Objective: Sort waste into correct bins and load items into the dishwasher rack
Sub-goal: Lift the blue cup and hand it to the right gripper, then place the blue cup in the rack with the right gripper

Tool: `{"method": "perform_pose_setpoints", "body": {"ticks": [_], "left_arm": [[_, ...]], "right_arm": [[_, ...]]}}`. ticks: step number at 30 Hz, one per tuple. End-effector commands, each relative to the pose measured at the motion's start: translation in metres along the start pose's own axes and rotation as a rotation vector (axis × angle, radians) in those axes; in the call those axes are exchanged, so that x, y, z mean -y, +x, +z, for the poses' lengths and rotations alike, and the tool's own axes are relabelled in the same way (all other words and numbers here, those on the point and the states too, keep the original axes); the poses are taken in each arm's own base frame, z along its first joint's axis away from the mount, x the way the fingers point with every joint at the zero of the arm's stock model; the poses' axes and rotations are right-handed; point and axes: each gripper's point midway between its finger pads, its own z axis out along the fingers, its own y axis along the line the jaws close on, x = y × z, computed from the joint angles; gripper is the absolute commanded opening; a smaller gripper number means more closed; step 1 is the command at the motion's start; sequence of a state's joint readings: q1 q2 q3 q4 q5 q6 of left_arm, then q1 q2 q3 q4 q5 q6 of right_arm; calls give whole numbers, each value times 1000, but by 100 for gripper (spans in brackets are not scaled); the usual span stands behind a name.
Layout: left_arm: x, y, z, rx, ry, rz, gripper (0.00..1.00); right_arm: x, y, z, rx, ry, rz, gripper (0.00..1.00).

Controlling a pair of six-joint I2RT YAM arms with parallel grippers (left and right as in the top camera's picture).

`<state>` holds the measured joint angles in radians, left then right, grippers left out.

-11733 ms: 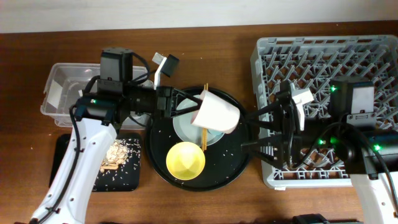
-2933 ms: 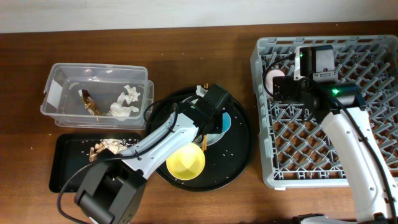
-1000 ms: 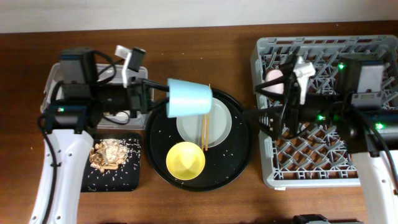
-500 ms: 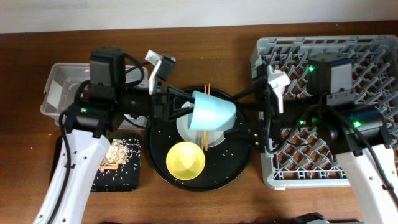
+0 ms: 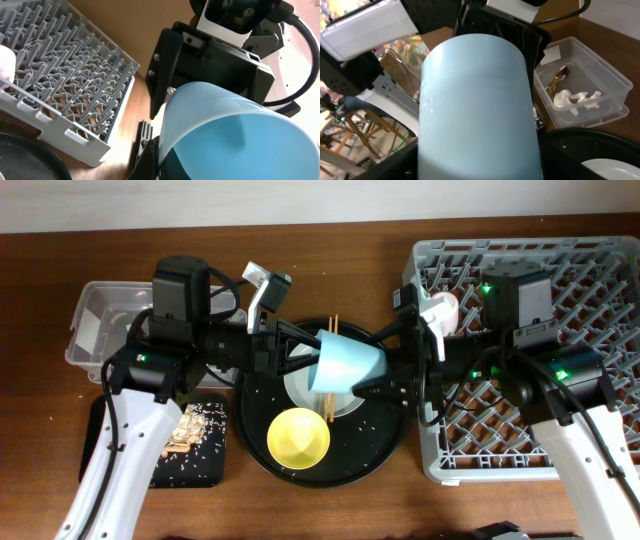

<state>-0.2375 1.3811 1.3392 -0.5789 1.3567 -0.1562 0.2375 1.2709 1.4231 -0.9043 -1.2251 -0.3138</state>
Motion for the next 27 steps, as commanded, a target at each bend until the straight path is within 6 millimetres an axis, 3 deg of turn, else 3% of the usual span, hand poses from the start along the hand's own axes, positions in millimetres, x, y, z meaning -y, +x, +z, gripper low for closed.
{"method": "perform_pose_setpoints", "body": {"ticks": [1, 7, 13, 18, 21, 27], "left_arm": [[3, -5, 0, 6, -14, 38, 2], [-5, -6, -1, 13, -58, 38, 28], [-37, -8, -6, 35, -247, 8, 31], [-80, -3, -31, 58, -499, -65, 32], [-105, 6, -48, 50, -670, -117, 41], [-123, 33, -67, -8, -829, -218, 41]], "right_arm": [[-5, -1, 2, 3, -25, -7, 69], [8, 3, 2, -21, 49, -6, 65], [17, 6, 1, -40, 102, -3, 58], [32, 17, -2, -86, 200, 25, 57], [50, 31, -8, -148, 315, 63, 57], [97, 63, -42, -274, 682, 214, 54]]}}
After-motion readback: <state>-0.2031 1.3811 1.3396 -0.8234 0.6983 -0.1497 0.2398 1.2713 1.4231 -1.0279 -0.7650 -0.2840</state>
